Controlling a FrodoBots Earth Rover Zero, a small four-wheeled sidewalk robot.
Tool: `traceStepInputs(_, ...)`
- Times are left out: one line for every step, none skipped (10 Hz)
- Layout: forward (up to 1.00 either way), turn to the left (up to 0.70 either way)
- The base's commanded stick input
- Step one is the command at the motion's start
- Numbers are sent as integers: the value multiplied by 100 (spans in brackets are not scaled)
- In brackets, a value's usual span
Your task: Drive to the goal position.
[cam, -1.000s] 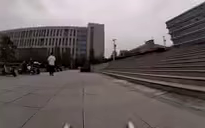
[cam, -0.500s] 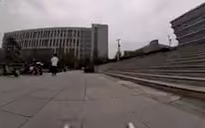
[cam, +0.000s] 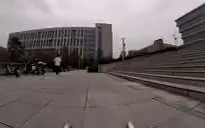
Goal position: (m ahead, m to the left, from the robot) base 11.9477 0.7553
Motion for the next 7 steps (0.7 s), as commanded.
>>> traceStepInputs(70, 14)
traceStepInputs(70, 14)
traceStepInputs(70, 6)
traceStepInputs(70, 0)
traceStepInputs(70, 0)
traceStepInputs(70, 0)
traceStepInputs(70, 0)
